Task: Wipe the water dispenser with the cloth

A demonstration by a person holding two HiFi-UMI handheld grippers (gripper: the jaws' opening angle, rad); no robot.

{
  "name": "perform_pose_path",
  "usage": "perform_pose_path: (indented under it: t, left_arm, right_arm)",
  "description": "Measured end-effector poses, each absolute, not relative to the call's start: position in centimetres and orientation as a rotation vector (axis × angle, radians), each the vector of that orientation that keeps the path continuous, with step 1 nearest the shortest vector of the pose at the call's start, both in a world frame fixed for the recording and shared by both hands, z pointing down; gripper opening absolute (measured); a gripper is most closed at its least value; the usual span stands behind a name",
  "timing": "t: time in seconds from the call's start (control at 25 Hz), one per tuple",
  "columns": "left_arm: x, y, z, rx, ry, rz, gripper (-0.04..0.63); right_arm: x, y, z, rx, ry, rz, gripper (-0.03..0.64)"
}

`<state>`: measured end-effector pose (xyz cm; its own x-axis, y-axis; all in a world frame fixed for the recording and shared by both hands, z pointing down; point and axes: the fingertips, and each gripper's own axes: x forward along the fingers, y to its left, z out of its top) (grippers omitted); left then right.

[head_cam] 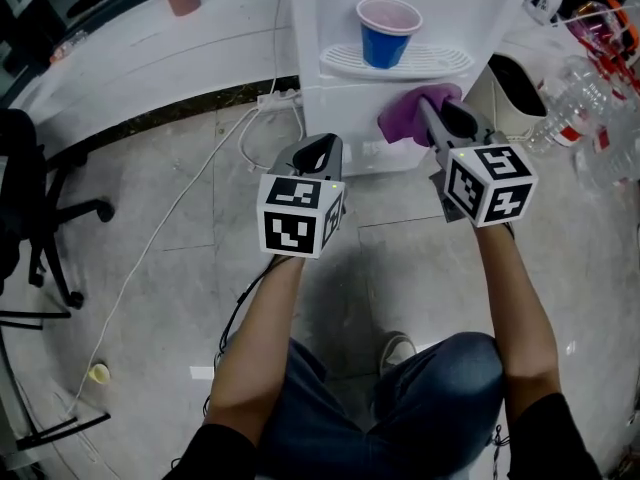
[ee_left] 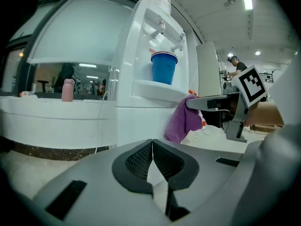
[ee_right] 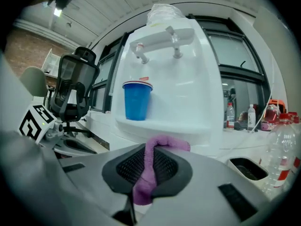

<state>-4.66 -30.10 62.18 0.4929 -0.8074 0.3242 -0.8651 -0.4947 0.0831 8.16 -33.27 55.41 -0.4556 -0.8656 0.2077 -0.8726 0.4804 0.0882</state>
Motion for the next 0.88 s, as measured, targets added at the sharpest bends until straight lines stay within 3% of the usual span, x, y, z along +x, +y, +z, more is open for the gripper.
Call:
perform_pose_path:
  t: [0.36,0.88]
  left_arm:
    - [-7.5,-29.0,62.2,2.530,-1.469,0.361,0.026]
    - [-10.5,-27.3,64.7,2.507,-1.477,0.426,0.026]
  right_arm:
    - [1.4,-32.4,57.2,1.362,-2.620,0.179,0.032]
    - [-7.0,-32.2,67.1,1.160,-2.647,0.232,0.032]
